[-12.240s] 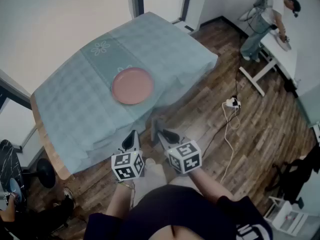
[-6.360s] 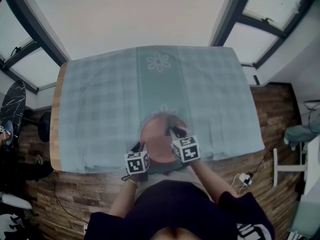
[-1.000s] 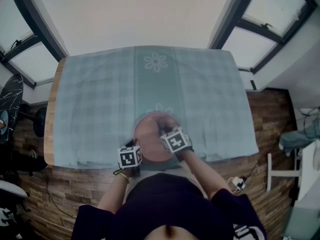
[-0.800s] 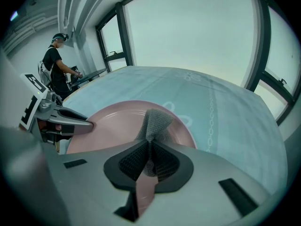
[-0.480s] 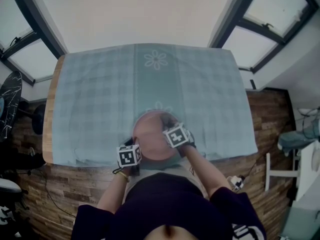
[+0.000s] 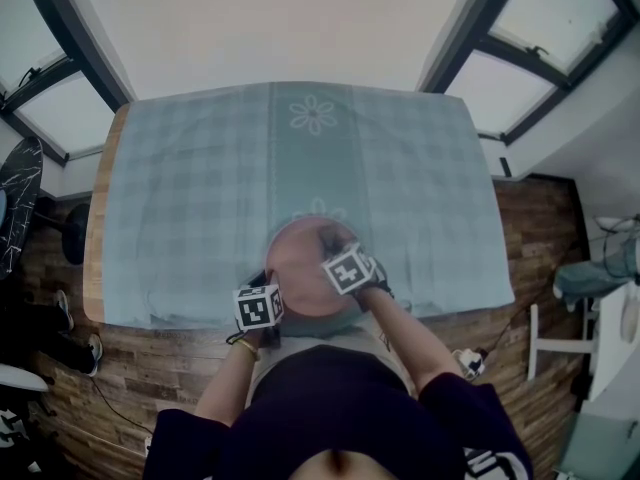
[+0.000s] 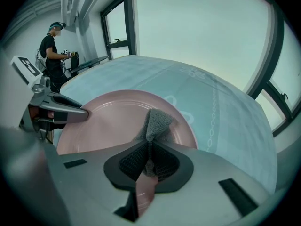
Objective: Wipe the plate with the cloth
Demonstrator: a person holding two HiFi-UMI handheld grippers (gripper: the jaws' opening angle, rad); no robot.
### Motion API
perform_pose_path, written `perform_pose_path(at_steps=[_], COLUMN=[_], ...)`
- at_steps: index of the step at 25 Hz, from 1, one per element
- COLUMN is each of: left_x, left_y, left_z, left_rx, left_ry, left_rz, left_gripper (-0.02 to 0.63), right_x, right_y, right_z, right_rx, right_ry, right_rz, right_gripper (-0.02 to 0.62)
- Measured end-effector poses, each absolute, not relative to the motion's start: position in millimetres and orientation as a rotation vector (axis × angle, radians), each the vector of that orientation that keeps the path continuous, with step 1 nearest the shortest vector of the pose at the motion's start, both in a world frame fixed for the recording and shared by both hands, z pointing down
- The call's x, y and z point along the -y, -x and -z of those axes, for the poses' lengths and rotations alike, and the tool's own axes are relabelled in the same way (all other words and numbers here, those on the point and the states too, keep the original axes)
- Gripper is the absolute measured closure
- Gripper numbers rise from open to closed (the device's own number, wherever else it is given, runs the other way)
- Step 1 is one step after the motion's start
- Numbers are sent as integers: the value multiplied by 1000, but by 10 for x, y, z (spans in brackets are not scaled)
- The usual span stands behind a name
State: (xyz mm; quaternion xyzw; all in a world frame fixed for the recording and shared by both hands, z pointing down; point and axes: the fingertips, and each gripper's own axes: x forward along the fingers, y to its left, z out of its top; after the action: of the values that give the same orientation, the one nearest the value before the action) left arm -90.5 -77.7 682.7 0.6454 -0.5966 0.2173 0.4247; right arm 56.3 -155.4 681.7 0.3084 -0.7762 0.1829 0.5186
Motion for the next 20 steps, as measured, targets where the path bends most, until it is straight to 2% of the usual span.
perform_pose_path(at_steps=[20], left_x=[786], left_y=[896], left_z=[-6848], left_rx=[1476], left_ry=[-1641], left_rz=[-538], left_gripper=[540], right_x=[878], right_y=[-153], right_z=[-6832], right_rx=[1954], right_ry=[-529], right_rz=[-521], right_gripper=[563])
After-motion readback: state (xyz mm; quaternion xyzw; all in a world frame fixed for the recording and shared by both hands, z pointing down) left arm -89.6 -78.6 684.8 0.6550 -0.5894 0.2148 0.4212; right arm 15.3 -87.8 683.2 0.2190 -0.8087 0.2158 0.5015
